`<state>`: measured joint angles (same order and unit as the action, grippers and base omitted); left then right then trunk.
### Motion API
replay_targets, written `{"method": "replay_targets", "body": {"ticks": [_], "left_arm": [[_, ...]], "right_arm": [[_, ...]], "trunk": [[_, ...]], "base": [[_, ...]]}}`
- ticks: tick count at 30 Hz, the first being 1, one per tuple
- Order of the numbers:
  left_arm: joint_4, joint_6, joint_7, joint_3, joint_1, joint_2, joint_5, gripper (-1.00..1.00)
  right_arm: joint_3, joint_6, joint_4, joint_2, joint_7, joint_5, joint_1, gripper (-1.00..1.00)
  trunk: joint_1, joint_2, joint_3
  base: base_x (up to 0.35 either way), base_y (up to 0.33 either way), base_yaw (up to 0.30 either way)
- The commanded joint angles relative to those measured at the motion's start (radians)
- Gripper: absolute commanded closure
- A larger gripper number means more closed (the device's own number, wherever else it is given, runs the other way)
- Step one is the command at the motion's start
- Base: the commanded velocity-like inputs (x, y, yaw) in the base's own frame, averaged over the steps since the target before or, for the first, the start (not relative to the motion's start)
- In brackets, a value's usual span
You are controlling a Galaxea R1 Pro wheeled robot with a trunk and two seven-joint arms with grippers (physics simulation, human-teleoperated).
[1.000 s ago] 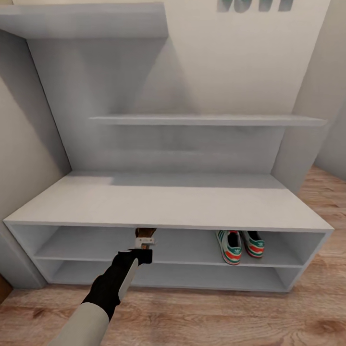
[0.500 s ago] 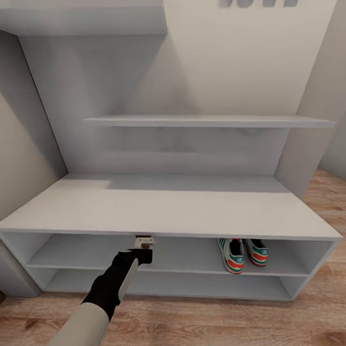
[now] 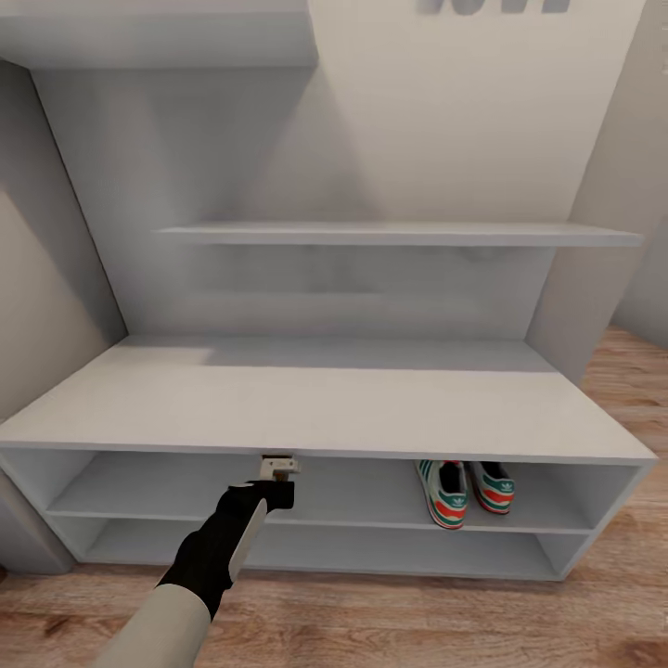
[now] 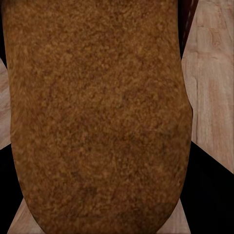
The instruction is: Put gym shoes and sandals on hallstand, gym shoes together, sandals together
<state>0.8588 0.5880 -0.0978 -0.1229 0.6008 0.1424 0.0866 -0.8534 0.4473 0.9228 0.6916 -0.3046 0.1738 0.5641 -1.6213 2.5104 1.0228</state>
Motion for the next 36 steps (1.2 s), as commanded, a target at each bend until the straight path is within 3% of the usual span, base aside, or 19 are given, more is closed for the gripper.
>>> {"method": "replay_targets", "body": {"ticks": [1,26,36], "left_arm": [[0.002,0.006,-0.007,-0.003,0.001,0.000,0.007,1.00],[0.002,0.006,-0.007,-0.003,0.000,0.000,0.007,1.00],[0.003,0.006,-0.008,-0.003,0.001,0.000,0.006,1.00]], "right_arm": [[0.001,0.002,0.001,0.000,-0.007,0.010,0.000,1.00],[0.001,0.002,0.001,0.000,-0.007,0.010,0.000,1.00],[0.001,0.002,0.001,0.000,-0.007,0.010,0.000,1.00]], "trunk": [[0.000,0.000,0.001],[0.000,0.000,0.001],[0.000,0.000,0.001]], "base": [[0.000,-0.233,0.000],[0.000,-0.173,0.000],[0.000,-0.031,0.000]]}}
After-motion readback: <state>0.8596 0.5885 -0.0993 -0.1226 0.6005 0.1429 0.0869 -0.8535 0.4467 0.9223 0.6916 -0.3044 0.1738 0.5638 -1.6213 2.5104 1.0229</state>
